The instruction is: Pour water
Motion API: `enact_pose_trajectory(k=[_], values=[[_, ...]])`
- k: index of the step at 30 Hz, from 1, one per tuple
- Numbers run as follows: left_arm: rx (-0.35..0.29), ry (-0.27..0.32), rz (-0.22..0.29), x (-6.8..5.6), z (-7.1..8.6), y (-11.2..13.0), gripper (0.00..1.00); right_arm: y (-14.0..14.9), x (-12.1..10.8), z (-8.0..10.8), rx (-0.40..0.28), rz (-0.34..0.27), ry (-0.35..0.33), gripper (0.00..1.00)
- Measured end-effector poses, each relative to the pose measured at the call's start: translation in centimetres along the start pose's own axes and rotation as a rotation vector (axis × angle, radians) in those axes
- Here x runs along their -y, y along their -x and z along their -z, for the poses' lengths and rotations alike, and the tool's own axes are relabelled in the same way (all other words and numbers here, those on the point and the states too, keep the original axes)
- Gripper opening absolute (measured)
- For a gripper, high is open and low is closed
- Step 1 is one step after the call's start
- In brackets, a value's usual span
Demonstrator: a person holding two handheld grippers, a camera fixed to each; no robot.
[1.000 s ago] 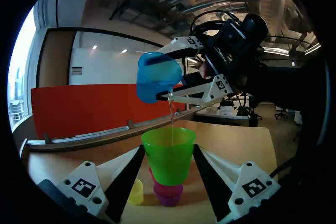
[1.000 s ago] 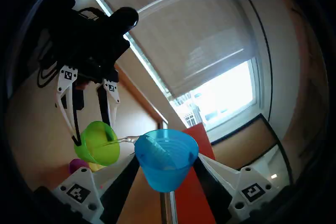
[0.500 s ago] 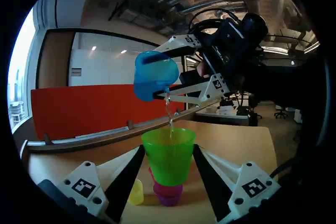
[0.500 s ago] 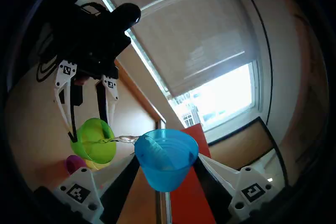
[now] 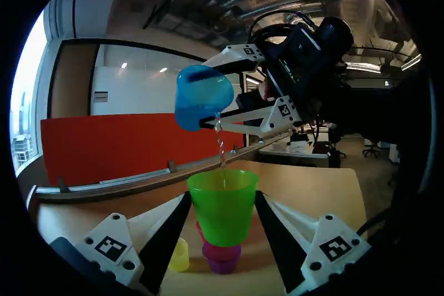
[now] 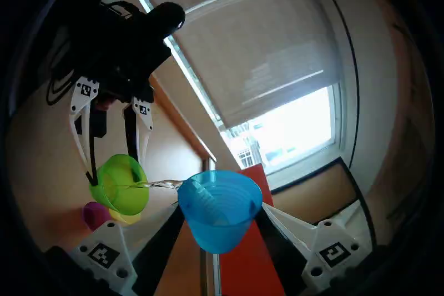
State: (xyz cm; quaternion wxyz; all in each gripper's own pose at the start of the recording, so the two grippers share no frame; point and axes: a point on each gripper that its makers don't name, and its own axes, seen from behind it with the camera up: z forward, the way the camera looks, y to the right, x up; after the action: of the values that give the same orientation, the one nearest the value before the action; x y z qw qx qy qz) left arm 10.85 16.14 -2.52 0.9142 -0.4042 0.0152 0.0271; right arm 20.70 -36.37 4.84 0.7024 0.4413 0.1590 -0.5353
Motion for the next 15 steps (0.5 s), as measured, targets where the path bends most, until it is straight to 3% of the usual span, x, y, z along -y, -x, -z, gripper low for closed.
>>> enact_pose_trajectory(k=[15], values=[[-0.006, 0.003, 0.006, -0.08, -0.1, -0.01, 0.84, -0.05, -0.29, 0.03, 0.002, 0.011, 0.004, 0.89]])
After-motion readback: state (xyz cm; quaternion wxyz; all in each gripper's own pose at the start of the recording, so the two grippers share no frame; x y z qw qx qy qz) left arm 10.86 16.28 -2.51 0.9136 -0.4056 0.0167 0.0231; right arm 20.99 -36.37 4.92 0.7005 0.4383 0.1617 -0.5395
